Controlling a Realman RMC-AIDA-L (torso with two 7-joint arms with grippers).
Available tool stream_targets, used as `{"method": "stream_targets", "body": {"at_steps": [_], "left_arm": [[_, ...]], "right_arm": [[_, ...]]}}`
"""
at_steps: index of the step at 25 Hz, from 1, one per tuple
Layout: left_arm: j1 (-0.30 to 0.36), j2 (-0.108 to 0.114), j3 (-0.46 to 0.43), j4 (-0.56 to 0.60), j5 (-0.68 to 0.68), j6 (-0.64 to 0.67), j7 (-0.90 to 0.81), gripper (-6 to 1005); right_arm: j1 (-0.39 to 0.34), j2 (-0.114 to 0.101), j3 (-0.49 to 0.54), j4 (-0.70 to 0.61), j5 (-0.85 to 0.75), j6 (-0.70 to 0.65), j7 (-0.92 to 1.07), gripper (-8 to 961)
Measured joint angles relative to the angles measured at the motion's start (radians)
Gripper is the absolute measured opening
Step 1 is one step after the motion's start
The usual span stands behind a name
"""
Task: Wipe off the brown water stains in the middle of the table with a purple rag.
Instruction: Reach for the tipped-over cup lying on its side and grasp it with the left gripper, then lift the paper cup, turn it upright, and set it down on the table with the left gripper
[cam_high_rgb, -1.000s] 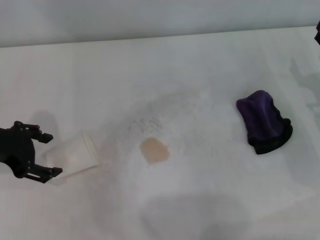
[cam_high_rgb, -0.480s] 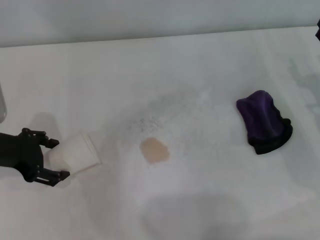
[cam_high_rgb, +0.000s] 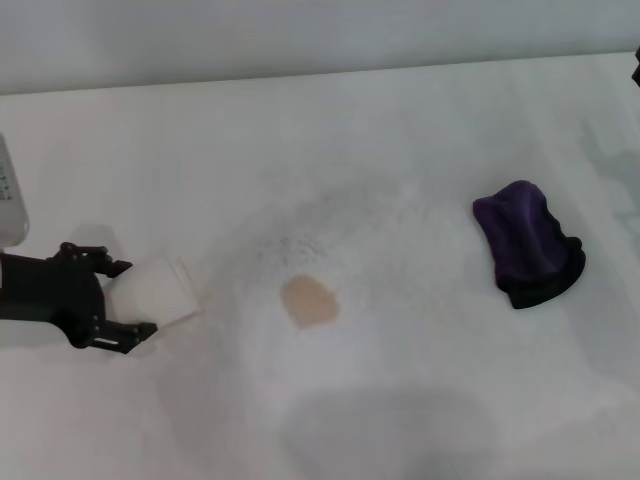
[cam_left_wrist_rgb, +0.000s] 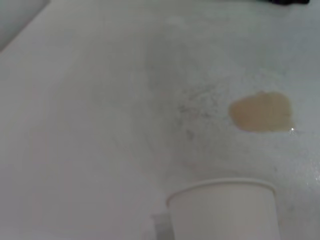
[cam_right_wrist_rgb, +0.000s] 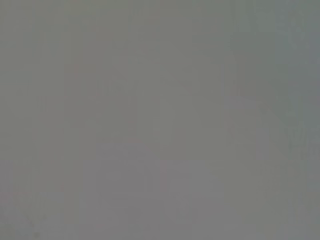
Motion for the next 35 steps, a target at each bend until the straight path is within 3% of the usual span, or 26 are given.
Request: {"method": "stream_targets", "body": {"at_steps": [6,8,10,20,30,35], "left_arm": [[-0.026,0.0,0.001,-0.062,-0.015,-0.022,0.027,860],[-0.026,0.0,0.002,-0.067,-0.037,-0.029,0.031,744],[-0.025,0.0,0.002,-0.064,-0.053,-0.03,0.032,729],[0.017,-0.001,-0.015,-0.071,-0.406,-0.072,0.195,664],[0.084,-0.002,-0.017,-0.362,-0.903,-0.079,0.636,679],[0.101,-0.004,-0.011,-0.529,-1.023,-0.061,0.817,682]], "right_arm": [[-0.002,0.0,-0.004,0.009,-0.001,0.0,0.0,841],[-0.004,-0.001,-0.005,0.009,-0.001,0.0,0.0,841],[-0.005,-0.002,-0.006,0.009,-0.003,0.001,0.0,841],[-0.002,-0.007,-0.03,-0.016,-0.009,0.0,-0.01,841],[-0.006,-0.009,-0.087,-0.055,-0.01,-0.004,-0.011,840],[-0.004,-0.01,-0.114,-0.056,-0.01,-0.008,-0.014,840]]}}
